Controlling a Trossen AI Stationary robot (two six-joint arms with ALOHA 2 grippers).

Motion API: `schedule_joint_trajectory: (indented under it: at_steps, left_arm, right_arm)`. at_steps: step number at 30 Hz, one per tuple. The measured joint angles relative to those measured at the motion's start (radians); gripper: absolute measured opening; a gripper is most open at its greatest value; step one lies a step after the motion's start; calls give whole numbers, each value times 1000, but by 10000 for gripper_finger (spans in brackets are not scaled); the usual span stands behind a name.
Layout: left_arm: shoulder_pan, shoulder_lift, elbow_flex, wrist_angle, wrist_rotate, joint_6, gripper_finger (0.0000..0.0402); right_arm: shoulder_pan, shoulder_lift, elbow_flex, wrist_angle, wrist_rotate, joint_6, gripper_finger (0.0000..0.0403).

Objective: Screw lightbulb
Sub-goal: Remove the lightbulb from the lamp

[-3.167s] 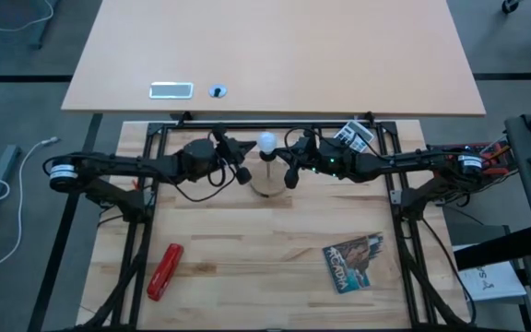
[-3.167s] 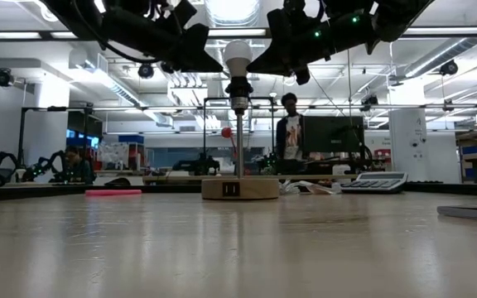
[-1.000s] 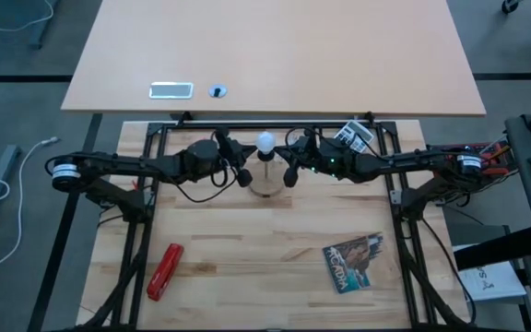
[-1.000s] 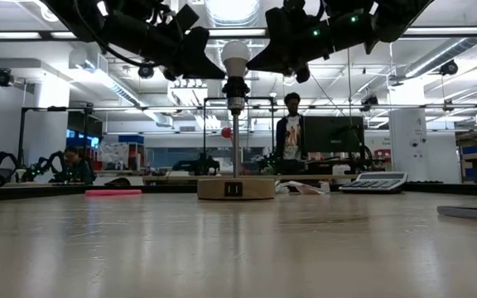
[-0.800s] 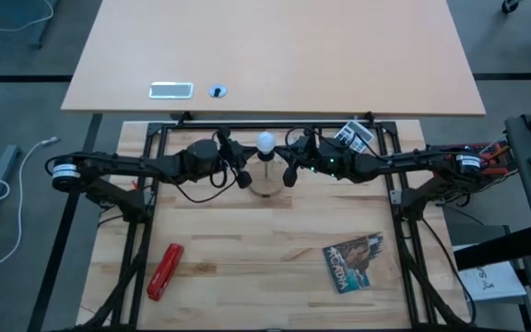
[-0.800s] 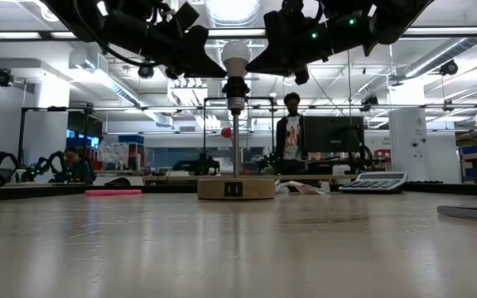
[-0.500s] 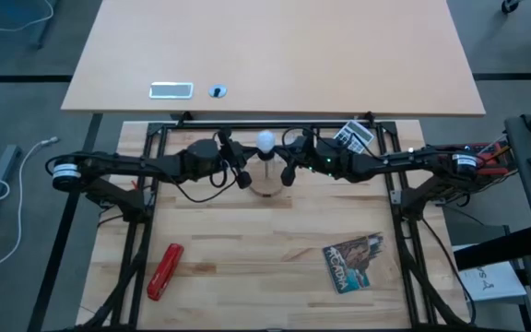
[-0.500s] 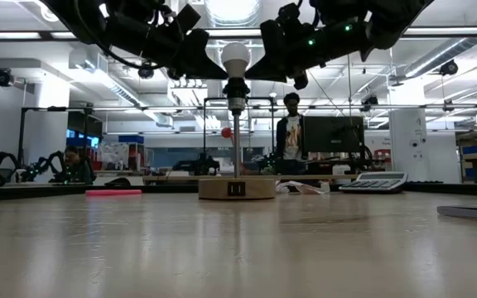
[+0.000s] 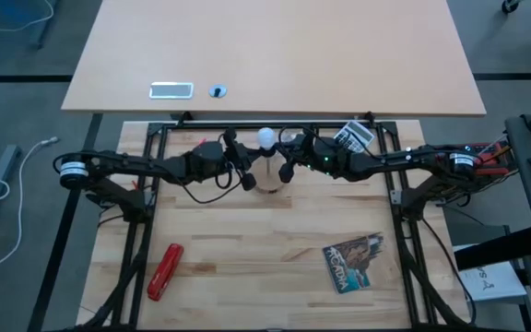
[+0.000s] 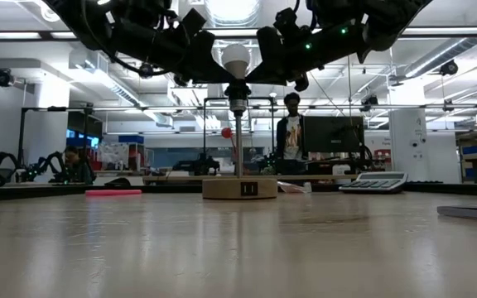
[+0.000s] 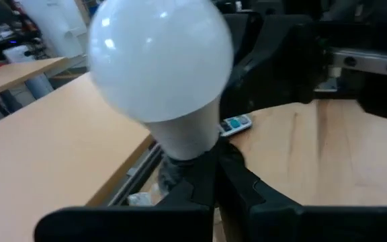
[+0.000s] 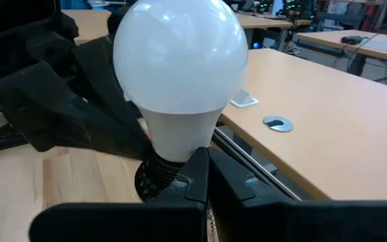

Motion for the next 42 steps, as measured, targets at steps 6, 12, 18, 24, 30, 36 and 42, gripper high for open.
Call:
schedule_joint_trajectory:
  at_steps: [6, 12, 18, 24, 30, 36, 42]
  left_arm:
    - [-2, 0, 0, -3, 69, -9, 0]
    - [-7, -1, 0, -4, 66, -17, 0]
    - [-11, -4, -1, -13, 64, -17, 0]
    - [-18, -7, -1, -13, 60, -17, 0]
    - [-32, -30, -1, -22, 58, -17, 0]
    - [-44, -73, -1, -89, -66, 2, 0]
    - [-32, -70, -1, -75, -210, 80, 0]
  right_arm:
    - [3, 2, 2, 2, -20, 0, 0]
    - [3, 3, 2, -1, -15, 1, 0]
    - [3, -7, 2, -24, -10, 2, 0]
    - [3, -29, 2, -65, -9, 4, 0]
    - [3, -57, 0, -122, -11, 12, 0]
    - [3, -92, 0, -139, -8, 12, 0]
    - [3, -93, 0, -126, -7, 12, 0]
